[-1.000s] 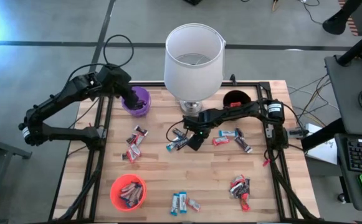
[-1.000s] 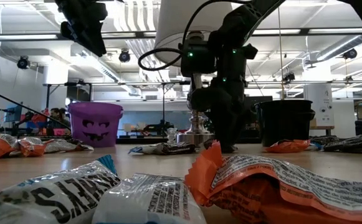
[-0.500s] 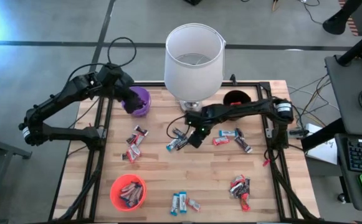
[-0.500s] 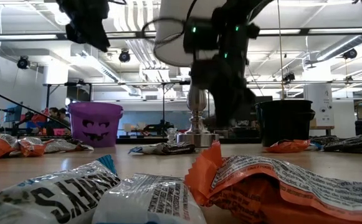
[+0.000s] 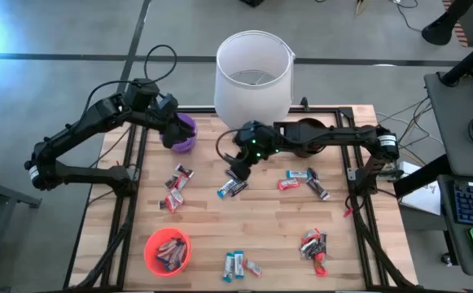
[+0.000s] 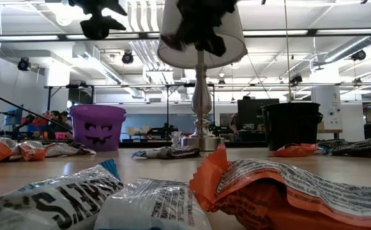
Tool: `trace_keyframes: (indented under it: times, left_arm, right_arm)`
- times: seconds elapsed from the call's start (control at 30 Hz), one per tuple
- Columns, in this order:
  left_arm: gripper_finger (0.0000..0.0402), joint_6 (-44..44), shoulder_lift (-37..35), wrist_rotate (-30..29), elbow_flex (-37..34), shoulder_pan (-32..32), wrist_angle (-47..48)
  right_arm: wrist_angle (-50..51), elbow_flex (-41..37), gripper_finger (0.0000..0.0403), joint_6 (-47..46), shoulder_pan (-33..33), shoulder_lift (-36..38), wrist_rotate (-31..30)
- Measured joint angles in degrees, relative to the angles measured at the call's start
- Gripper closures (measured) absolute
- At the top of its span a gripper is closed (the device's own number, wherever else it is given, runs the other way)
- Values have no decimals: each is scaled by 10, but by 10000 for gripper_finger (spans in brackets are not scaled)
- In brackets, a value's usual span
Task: Organize candy in baskets
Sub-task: Put the brown chocolate bar into the purple bucket
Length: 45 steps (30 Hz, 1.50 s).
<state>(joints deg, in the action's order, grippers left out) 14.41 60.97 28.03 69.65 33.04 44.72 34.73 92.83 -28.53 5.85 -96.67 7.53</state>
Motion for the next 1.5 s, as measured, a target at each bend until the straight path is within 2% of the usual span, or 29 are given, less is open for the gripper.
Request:
trace_keyframes:
  times: [0.33,0.57,1.07,1.5]
  left_arm:
    - [229,73,4,-5,0,-12,-25]
    - [229,59,6,-5,0,-42,-18]
    - [229,56,6,-5,0,-50,18]
    - [229,41,4,-4,0,-83,18]
  right_arm:
    - [9,113,390,36,11,-40,-52]
    - [41,156,390,43,-7,-73,-51]
    - [55,166,390,18,-36,-90,-52]
    - [59,165,390,-20,-70,-91,-72]
